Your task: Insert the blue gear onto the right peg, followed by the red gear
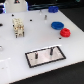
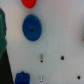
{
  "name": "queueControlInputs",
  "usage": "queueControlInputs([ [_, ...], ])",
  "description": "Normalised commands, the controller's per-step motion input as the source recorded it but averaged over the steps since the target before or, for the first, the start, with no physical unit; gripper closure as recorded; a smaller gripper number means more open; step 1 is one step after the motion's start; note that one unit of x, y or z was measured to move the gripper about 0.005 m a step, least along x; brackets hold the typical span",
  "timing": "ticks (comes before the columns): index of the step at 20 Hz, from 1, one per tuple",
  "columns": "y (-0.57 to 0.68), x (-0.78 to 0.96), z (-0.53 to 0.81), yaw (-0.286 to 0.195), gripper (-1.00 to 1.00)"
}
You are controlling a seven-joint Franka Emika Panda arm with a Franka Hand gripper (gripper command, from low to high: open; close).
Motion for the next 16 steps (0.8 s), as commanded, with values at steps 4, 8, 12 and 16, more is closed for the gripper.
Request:
queueControlInputs([
  [4, 0.57, -0.33, -0.38, 0.000, -1.00],
  [8, 0.44, -0.32, -0.46, 0.000, -1.00],
  [12, 0.32, -0.33, -0.56, 0.000, -1.00],
  [16, 0.07, -0.37, -0.57, 0.000, -1.00],
])
